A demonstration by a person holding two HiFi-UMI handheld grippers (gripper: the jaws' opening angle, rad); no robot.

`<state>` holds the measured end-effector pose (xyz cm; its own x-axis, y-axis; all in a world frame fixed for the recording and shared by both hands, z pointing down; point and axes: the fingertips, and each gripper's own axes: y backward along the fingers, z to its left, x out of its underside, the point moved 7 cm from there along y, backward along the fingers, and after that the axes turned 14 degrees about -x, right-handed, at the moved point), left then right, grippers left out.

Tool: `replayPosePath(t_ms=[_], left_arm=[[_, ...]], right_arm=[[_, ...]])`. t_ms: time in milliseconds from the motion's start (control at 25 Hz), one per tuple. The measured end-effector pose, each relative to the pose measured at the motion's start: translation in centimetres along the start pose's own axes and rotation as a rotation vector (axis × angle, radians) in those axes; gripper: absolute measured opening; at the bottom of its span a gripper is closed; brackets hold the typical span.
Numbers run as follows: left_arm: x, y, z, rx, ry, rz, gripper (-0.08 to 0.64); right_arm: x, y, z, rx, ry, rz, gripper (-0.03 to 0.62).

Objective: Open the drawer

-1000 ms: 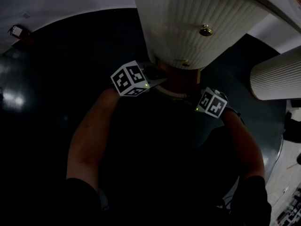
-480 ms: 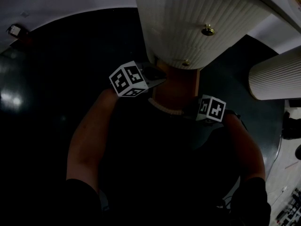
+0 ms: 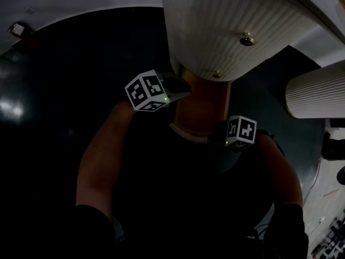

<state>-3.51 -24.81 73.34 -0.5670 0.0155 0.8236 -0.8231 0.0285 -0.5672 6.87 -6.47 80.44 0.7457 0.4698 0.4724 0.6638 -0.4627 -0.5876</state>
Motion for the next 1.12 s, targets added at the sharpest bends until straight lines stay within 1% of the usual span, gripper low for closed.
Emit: replayPosePath(t_ms=[80, 120, 160, 320, 360, 440, 520, 560, 680, 800, 960, 1080, 1120], left_arm=[[-0.1, -0.1, 0.1, 0.004, 0.004, -0.005, 0.049], [-0.3, 0.0, 0.1, 0.005, 0.005, -0.009, 0.049], [-0.4, 0.0, 0.1, 0.004, 0.003, -0.015, 0.049], [-1.5, 1.0, -0.1, -0.004, -0.035, -0.052, 0.049], [-1.9, 1.3, 0.0, -0.008, -0.036, -0.072, 0.049], [-2.9, 1.7, -0.2, -0.022, -0.009, -0.128, 0.049], [-3.5, 2.4, -0.9, -0.043, 0.012, -0.168, 0.049], [-3.6, 2.8, -1.3, -0.061, 0.004, -0.176, 0.048], [-3.7, 4.4, -2.1, -0.134, -0.033, -0.168, 0.048], [-4.1, 6.3, -2.7, -0.205, -0.024, -0.187, 0.048], [-6.0, 9.1, -3.2, -0.291, 0.019, -0.272, 0.048], [-8.3, 11.9, -3.7, -0.35, 0.05, -0.365, 0.048], [-9.0, 13.0, -3.9, -0.367, 0.047, -0.393, 0.048]], right_arm=[[-0.3, 0.3, 0.1, 0.006, 0.031, -0.008, 0.089], [-0.6, 0.7, 0.2, 0.022, 0.058, -0.033, 0.081], [-1.2, 1.4, 0.2, 0.047, 0.083, -0.079, 0.075], [-4.5, 6.0, 0.9, 0.189, 0.158, -0.343, 0.074], [-5.2, 7.2, 1.2, 0.225, 0.176, -0.402, 0.074], [-6.1, 9.1, 1.8, 0.287, 0.206, -0.487, 0.075], [-6.4, 10.4, 2.7, 0.328, 0.237, -0.52, 0.074], [-6.5, 10.9, 3.1, 0.339, 0.252, -0.527, 0.074], [-7.0, 12.2, 4.3, 0.357, 0.303, -0.529, 0.074], [-8.0, 13.3, 5.4, 0.383, 0.351, -0.555, 0.074], [-10.0, 15.0, 7.2, 0.418, 0.408, -0.611, 0.072], [-11.9, 15.8, 8.8, 0.412, 0.467, -0.615, 0.069], [-12.6, 16.0, 9.3, 0.41, 0.488, -0.613, 0.067]])
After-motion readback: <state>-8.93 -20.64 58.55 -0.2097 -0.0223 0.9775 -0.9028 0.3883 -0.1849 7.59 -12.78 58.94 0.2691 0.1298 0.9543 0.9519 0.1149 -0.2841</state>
